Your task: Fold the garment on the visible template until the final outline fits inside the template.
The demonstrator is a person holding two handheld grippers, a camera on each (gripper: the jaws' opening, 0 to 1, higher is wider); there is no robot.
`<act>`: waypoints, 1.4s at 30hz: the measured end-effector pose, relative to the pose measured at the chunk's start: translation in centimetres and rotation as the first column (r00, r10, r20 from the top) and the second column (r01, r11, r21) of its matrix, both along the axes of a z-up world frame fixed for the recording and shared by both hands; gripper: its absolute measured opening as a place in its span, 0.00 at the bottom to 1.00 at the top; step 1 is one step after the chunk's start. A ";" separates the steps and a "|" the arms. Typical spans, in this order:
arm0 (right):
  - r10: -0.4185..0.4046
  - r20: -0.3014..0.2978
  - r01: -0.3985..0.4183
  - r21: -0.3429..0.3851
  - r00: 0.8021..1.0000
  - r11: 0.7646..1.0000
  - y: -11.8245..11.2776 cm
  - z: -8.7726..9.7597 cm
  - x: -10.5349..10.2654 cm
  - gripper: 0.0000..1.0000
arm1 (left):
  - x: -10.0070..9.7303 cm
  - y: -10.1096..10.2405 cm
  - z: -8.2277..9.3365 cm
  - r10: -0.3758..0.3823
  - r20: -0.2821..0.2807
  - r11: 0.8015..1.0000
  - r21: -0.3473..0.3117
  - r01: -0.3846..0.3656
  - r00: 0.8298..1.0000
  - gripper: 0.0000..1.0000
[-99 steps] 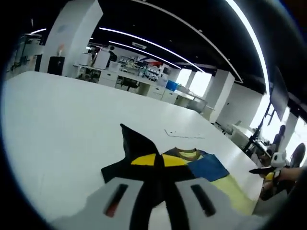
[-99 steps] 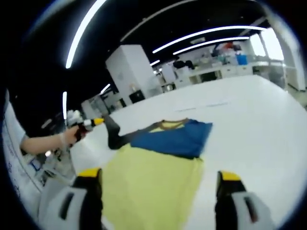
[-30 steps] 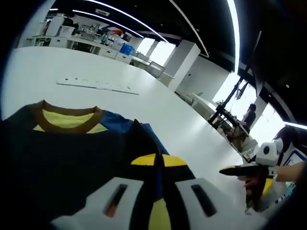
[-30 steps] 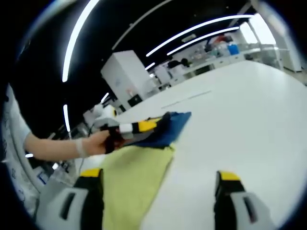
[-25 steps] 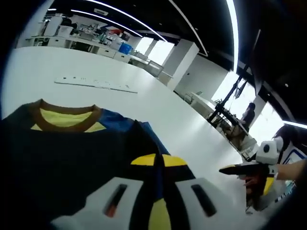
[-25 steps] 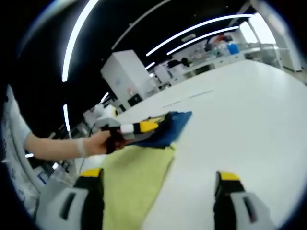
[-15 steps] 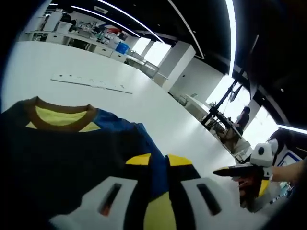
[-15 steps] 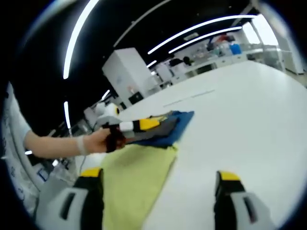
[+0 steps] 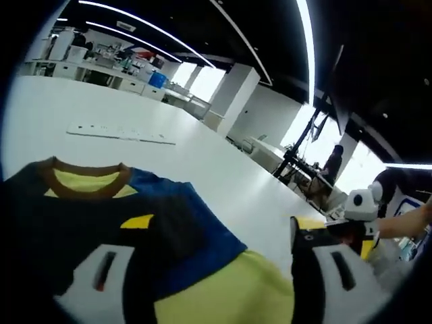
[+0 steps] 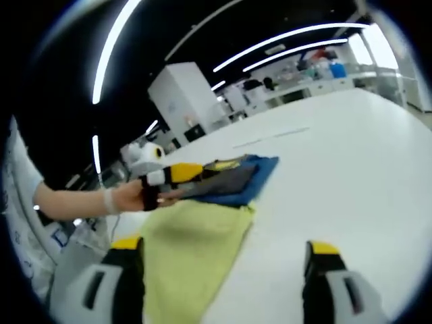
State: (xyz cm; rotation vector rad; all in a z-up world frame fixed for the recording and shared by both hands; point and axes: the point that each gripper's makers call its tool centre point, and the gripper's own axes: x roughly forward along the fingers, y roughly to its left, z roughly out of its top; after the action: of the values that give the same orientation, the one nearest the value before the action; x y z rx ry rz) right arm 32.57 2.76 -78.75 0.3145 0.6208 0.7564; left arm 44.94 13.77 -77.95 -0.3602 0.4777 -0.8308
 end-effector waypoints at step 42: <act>0.095 0.059 -0.092 -0.058 0.994 0.994 2.1 2.3 -2.2 0.95 | -8.7 13.6 2.6 0.069 0.043 0.989 0.132 -0.074 0.997 0.94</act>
State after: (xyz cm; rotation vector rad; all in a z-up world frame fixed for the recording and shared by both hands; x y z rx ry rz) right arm 30.36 4.89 -76.49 0.2111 0.5999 0.8343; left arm 36.23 27.38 -75.38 -0.2362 0.4788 -0.7309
